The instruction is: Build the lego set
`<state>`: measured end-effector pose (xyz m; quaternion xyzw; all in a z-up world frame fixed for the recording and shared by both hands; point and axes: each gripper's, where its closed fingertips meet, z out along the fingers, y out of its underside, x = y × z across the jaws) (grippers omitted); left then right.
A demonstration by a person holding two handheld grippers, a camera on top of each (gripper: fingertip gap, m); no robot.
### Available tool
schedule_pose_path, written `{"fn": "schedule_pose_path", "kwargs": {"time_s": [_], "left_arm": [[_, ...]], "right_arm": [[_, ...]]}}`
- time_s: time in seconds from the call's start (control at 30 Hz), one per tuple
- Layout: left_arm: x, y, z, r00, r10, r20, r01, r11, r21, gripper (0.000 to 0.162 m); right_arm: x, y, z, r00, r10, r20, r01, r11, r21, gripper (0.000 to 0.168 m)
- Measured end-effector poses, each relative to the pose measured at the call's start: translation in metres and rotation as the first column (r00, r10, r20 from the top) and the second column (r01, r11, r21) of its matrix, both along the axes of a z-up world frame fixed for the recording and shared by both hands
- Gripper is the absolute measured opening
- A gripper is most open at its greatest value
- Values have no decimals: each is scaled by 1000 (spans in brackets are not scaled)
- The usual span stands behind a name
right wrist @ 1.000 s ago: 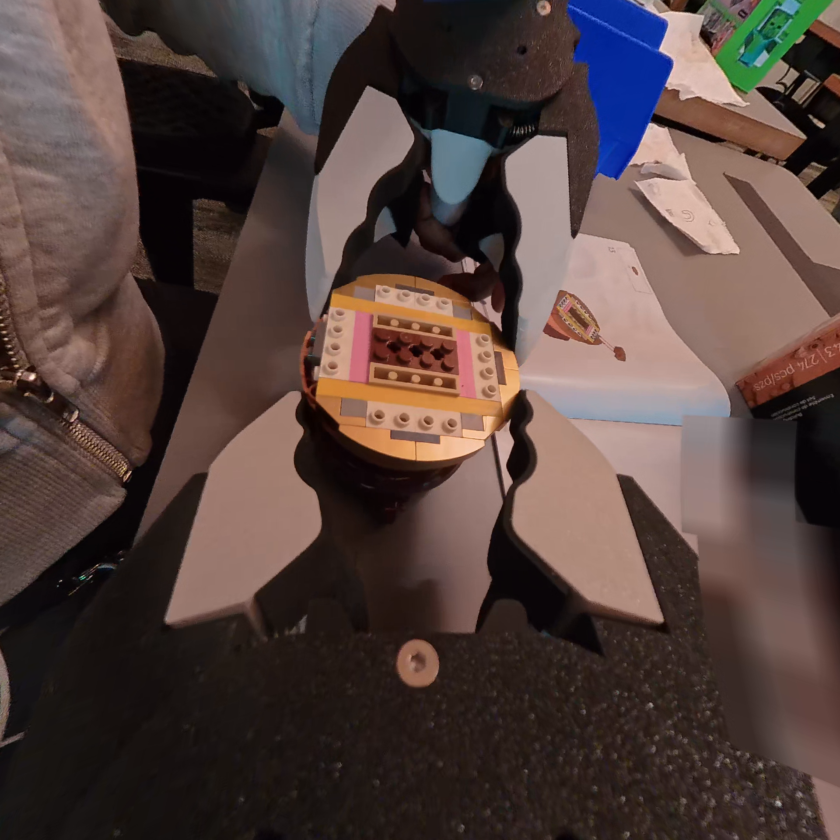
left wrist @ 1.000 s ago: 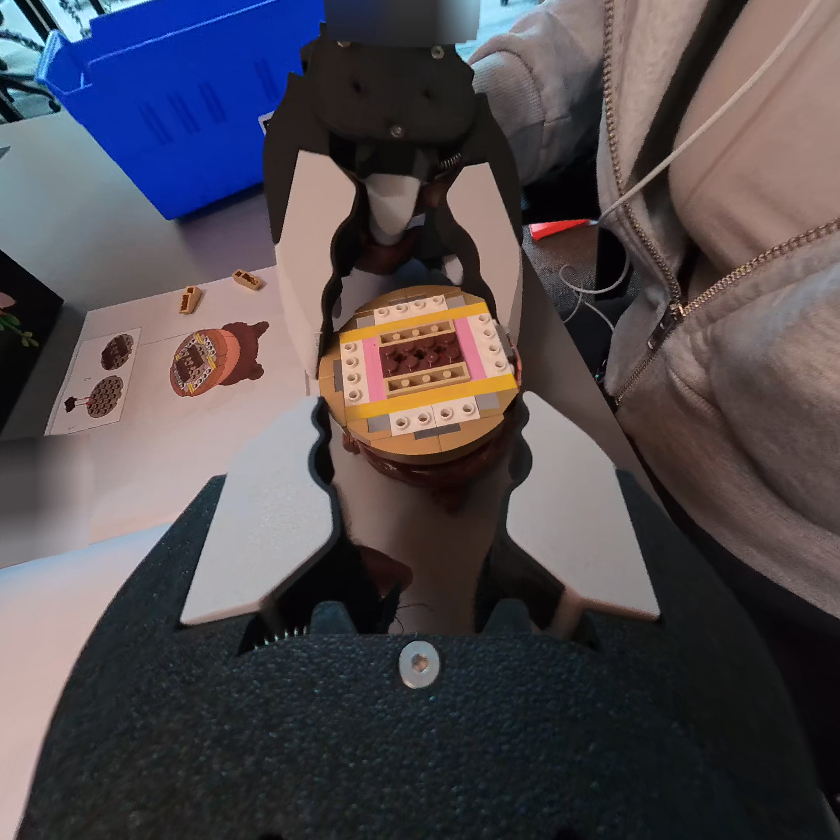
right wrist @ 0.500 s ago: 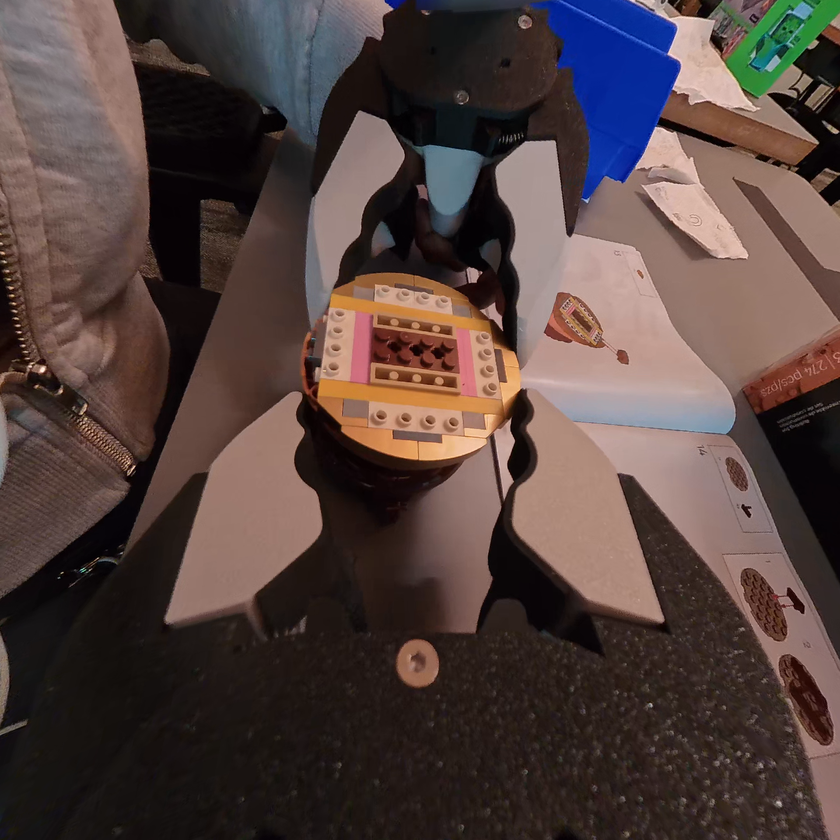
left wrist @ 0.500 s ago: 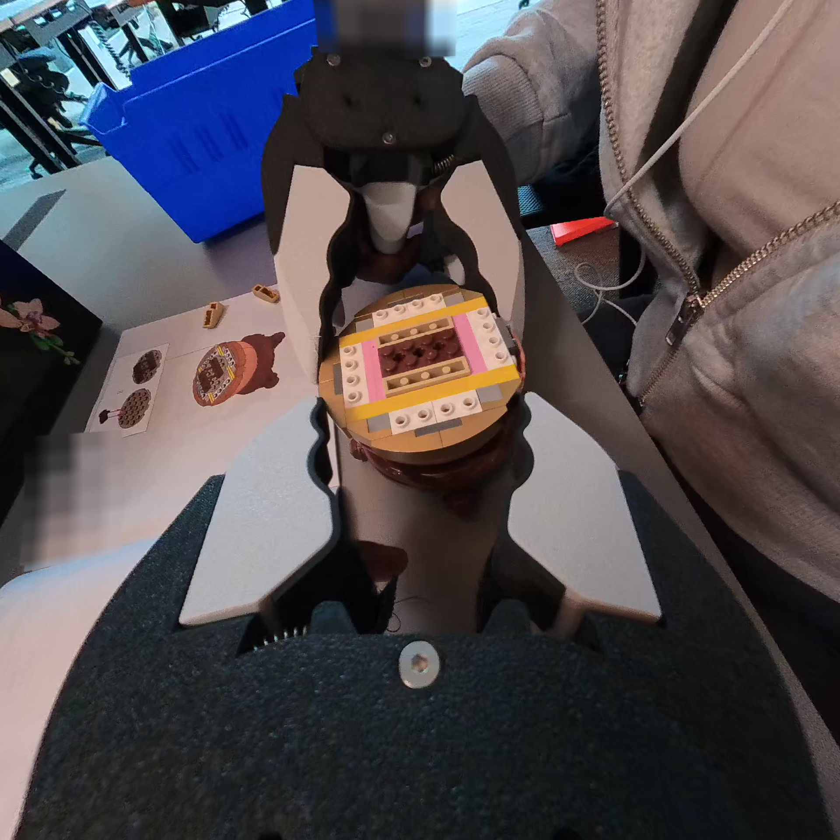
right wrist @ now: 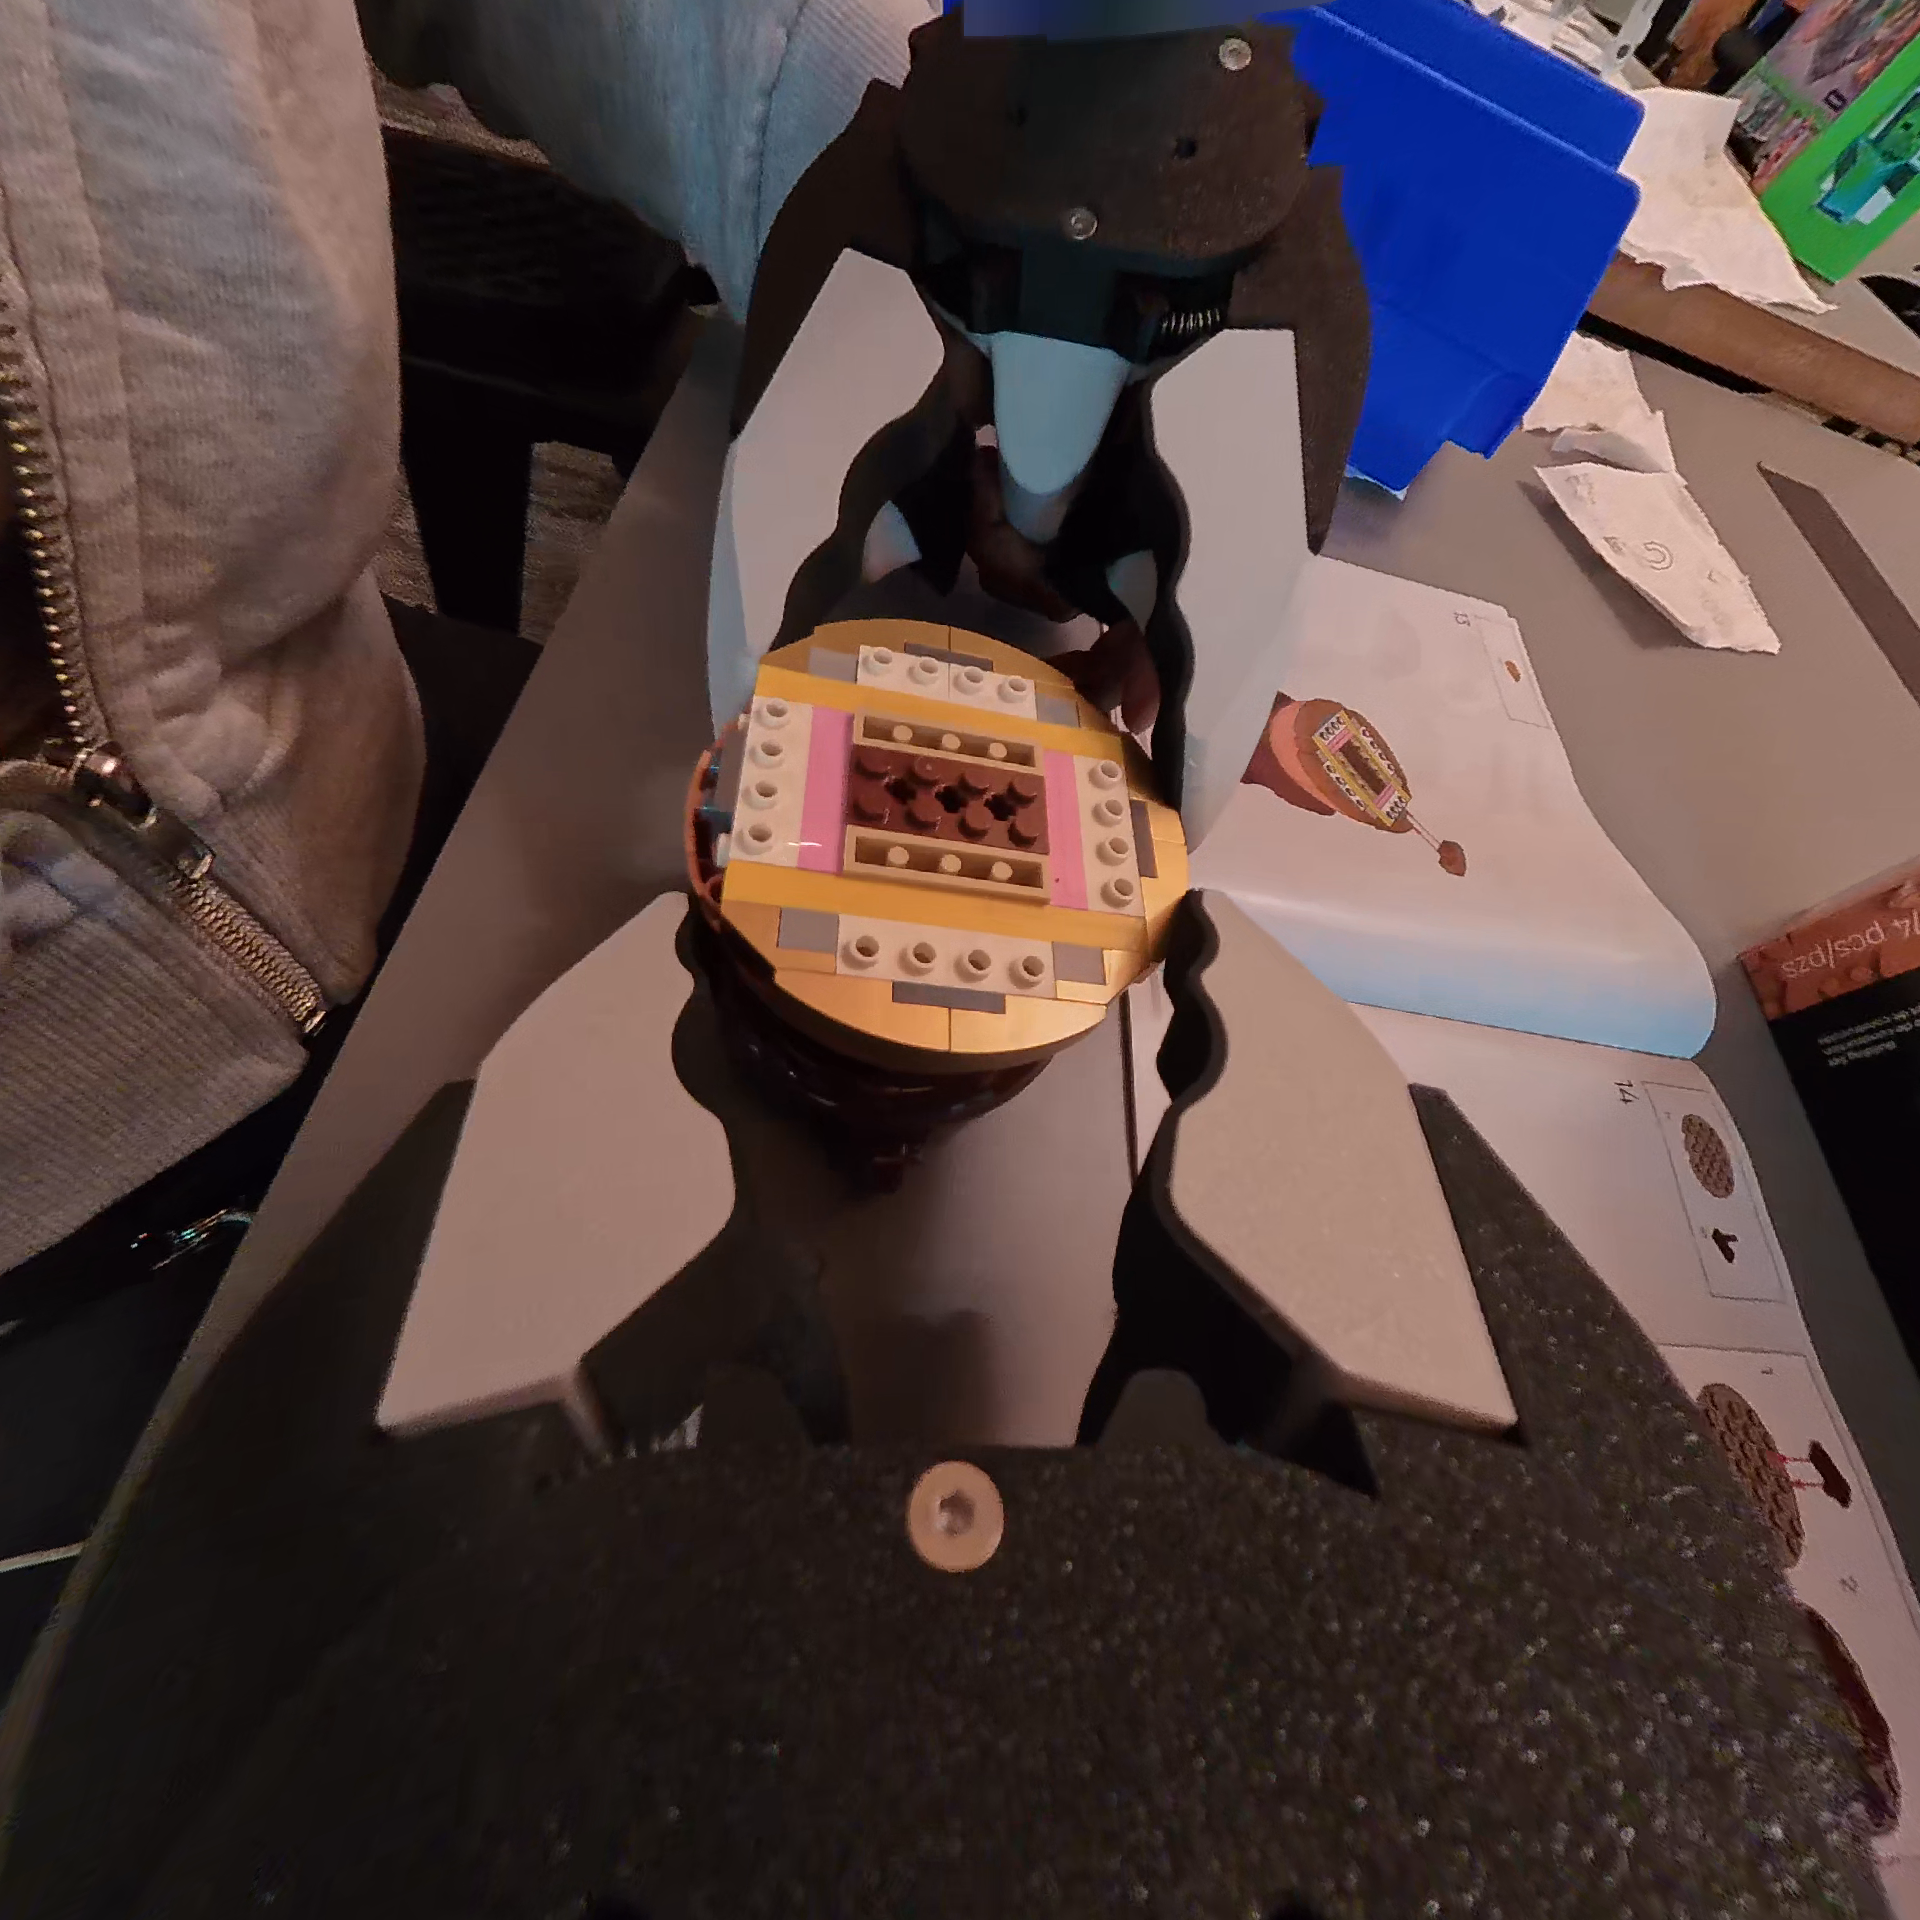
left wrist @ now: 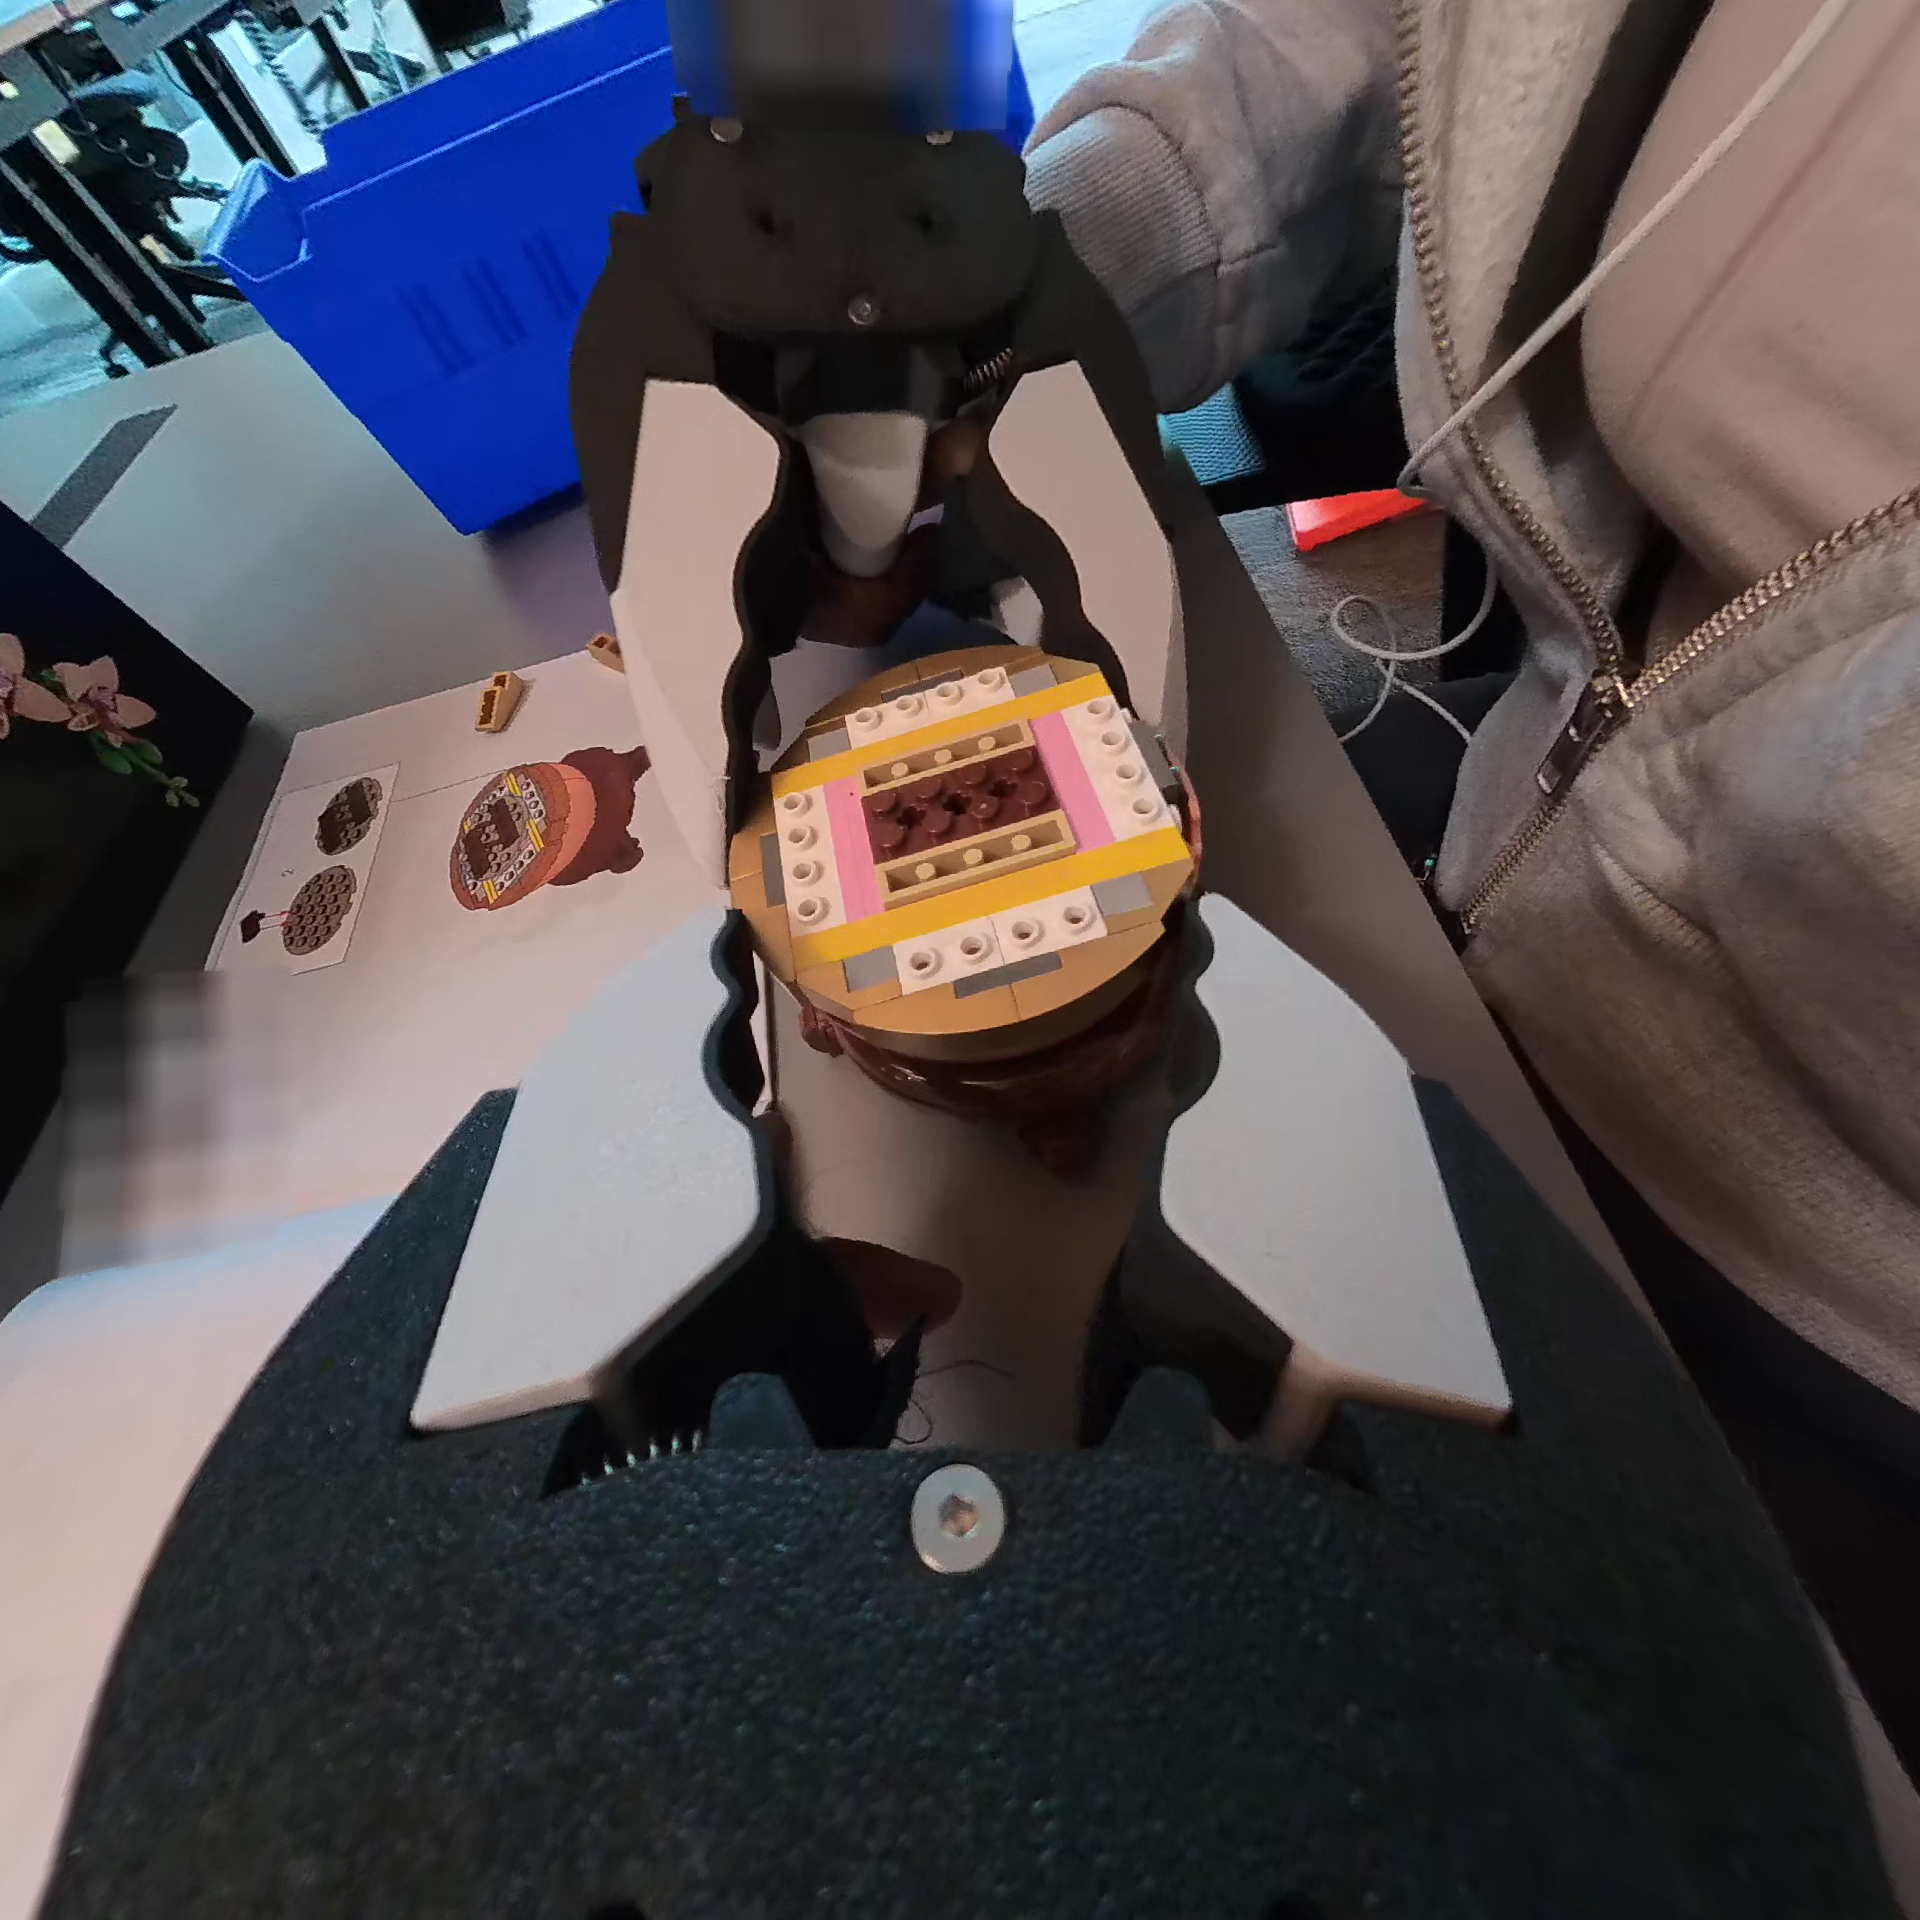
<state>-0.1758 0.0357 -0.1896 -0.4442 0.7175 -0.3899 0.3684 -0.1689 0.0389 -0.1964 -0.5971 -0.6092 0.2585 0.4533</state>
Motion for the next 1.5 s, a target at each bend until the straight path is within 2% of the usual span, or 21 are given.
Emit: {"fn": "schedule_pose_path", "kwargs": {"time_s": [0.13, 0.17, 0.23, 0.3, 0.37, 0.43, 0.53, 0.6, 0.7, 0.77, 0.93, 1.0, 1.07, 1.1, 1.17, 1.2, 1.27, 1.3, 1.37, 1.43, 1.5], "left_arm": [[0, 5, -1, 994, 113, 6, -113, 994, 1, 80], [-1, 4, -1, 991, 136, 18, -136, 991, -14, 87], [-6, 5, 4, 982, 185, 37, -182, 980, -76, 86], [-15, 12, 15, 967, 241, 82, -228, 963, -144, 90], [-24, 21, 26, 952, 279, 127, -249, 945, -211, 88], [-25, 25, 31, 950, 286, 122, -245, 930, -273, 85], [-18, 17, 22, 976, 214, 36, -190, 926, -327, 82], [-16, 9, 10, 986, 163, -33, -165, 934, -318, 76], [-19, -1, 4, 987, 153, -57, -163, 947, -277, 72], [-25, -10, 4, 985, 160, -64, -171, 954, -245, 69], [-33, -34, 2, 971, 222, -84, -236, 946, -224, 79], [-34, -57, 2, 983, 153, -102, -176, 946, -273, 67], [-28, -85, 3, 992, 69, -107, -101, 934, -343, 64], [-27, -89, -2, 989, 49, -136, -89, 946, -310, 66], [-29, -71, -7, 982, 102, -161, -130, 976, -176, 69], [-31, -54, -2, 979, 148, -137, -167, 976, -141, 69], [-35, -19, 12, 972, 216, -90, -228, 961, -157, 62], [-36, -3, 19, 968, 241, -76, -251, 953, -173, 71], [-36, 14, 24, 976, 195, -93, -210, 959, -189, 73], [-33, 26, 22, 980, 136, -143, -161, 970, -184, 77], [-23, 36, 22, 986, 89, -144, -114, 978, -177, 82]], "right_arm": [[-1, 8, 0, 999, 34, -9, -35, 999, -32, 84], [-1, 10, -1, 999, 33, -2, -33, 999, -31, 86], [5, 17, -2, 999, -26, 19, 27, 998, -56, 104], [14, 13, 4, 994, -108, 0, 107, 987, -118, 110], [26, 13, 13, 952, -303, -40, 292, 941, -168, 98], [31, 6, 19, 868, -489, -83, 454, 850, -267, 83], [22, -13, 10, 789, -611, -61, 562, 758, -331, 78], [17, -18, -1, 767, -642, -17, 604, 730, -321, 77], [14, -18, -4, 789, -615, 1, 596, 763, -250, 54], [18, -17, -3, 842, -539, 27, 533, 822, -202, 49], [27, -9, -2, 951, -282, 130, 297, 948, -113, 41], [31, -1, -1, 969, -184, 166, 196, 979, -59, 36], [32, 12, -2, 972, -122, 199, 128, 992, -16, 29], [37, 20, -4, 965, -129, 229, 134, 991, -6, 28], [50, 26, -5, 949, -181, 257, 200, 979, -49, 37], [53, 23, -1, 949, -219, 227, 245, 965, -96, 43], [52, 12, 9, 937, -324, 129, 345, 915, -208, 59], [47, 4, 13, 923, -379, 68, 383, 884, -270, 68], [36, -6, 13, 862, -507, -1, 475, 807, -351, 71], [35, -7, 2, 773, -633, 32, 602, 717, -351, 73], [27, -6, -1, 718, -696, 11, 654, 668, -355, 74]]}}
